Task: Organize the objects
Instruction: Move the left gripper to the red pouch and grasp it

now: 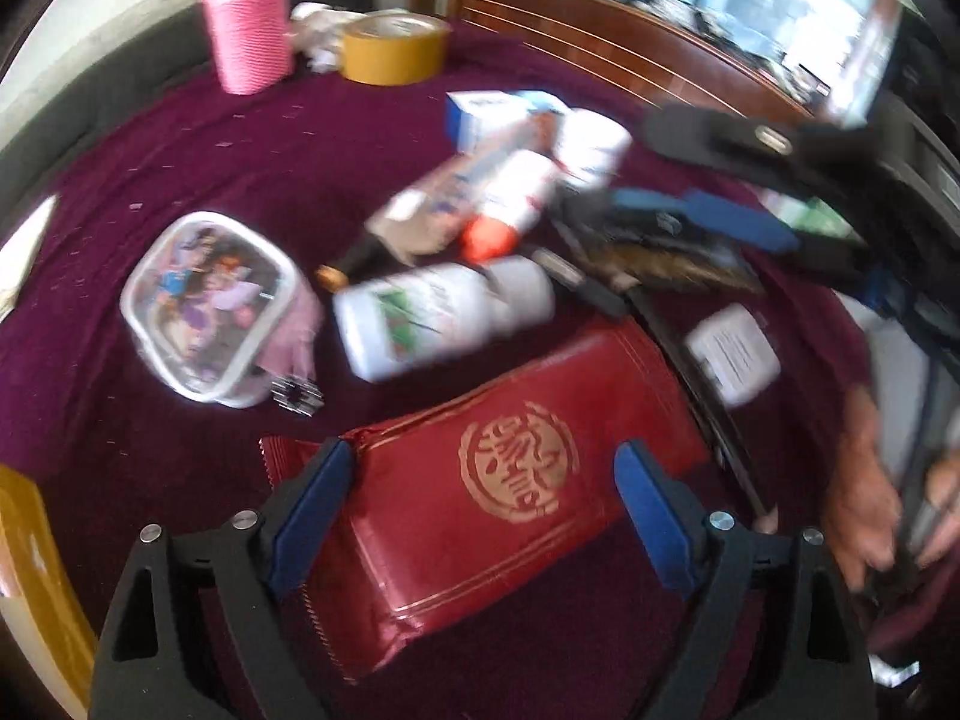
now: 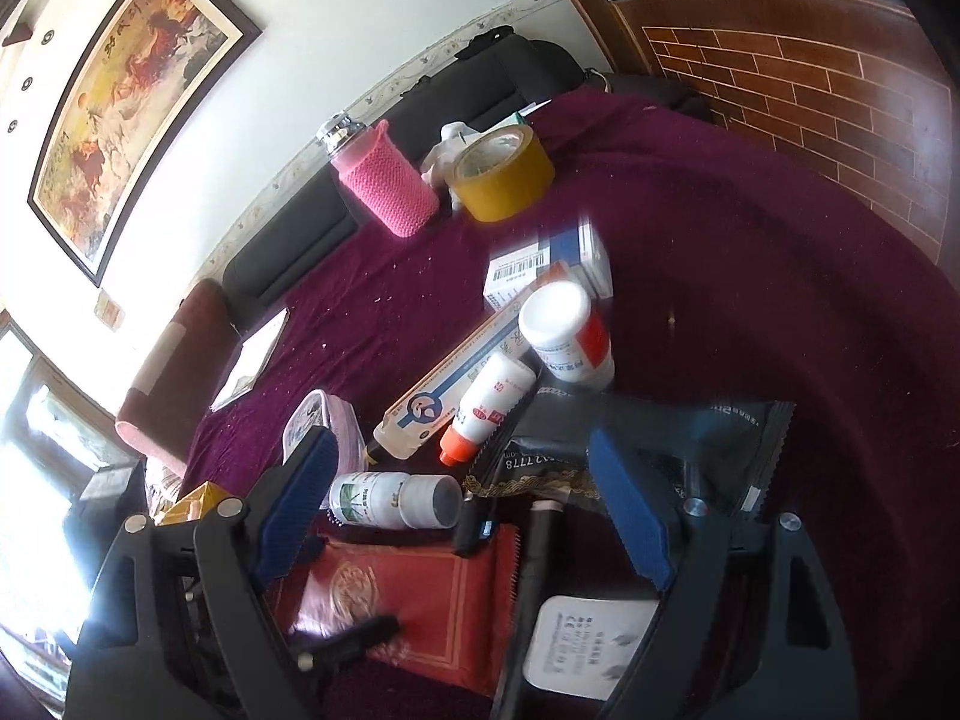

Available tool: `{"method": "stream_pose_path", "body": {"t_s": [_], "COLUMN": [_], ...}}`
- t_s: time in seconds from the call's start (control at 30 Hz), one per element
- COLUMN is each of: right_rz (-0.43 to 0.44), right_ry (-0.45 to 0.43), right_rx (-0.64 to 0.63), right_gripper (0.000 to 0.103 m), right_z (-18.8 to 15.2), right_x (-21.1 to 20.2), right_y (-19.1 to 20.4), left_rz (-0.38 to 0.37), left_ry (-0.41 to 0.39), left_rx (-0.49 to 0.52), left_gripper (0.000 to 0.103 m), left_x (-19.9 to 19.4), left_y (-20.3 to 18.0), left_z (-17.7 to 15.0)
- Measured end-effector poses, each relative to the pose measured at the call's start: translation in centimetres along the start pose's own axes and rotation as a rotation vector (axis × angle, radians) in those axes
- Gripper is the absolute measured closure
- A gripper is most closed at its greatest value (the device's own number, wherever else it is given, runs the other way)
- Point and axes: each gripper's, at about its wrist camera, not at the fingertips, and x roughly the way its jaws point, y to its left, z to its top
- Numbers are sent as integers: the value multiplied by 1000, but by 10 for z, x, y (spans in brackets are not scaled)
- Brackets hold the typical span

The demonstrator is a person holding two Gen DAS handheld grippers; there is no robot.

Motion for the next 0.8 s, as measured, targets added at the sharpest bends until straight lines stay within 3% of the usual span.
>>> {"method": "stream_pose_path", "body": {"t_s": [0.07, 0.13, 0.33, 0.47, 0.53, 0.6, 0.67, 0.77, 0.8], "right_rz": [1, 6, 2, 4, 6, 6, 3, -3, -3], "right_ry": [-1, -4, 2, 8, 11, 9, -12, -12, -8], "right_rx": [9, 19, 32, 49, 55, 60, 92, 127, 134], "right_gripper": [17, 17, 17, 17, 17, 17, 17, 17, 17], "right_z": [0, 1, 2, 3, 3, 4, 5, 8, 8], "right_x": [-1, -2, -1, 0, 1, -1, -4, -3, -2], "right_y": [-2, -4, -6, -9, -10, -12, -18, -27, -29], "left_rz": [-81, -86, 86, 191, 194, 151, 87, 63, 42], "left_ry": [38, 43, 31, 15, -27, -54, -23, -6, 0], "left_rx": [43, 69, 224, 311, 307, 289, 213, 182, 150], "left_gripper": [20, 20, 16, 3, 2, 2, 11, 49, 54], "left_x": [-5, -10, 3, 17, 20, 20, 20, 2, -6], "left_y": [-14, -24, -63, -86, -92, -89, -79, -76, -72], "left_z": [-5, -7, -11, -18, -18, -19, -17, -25, -30]}}
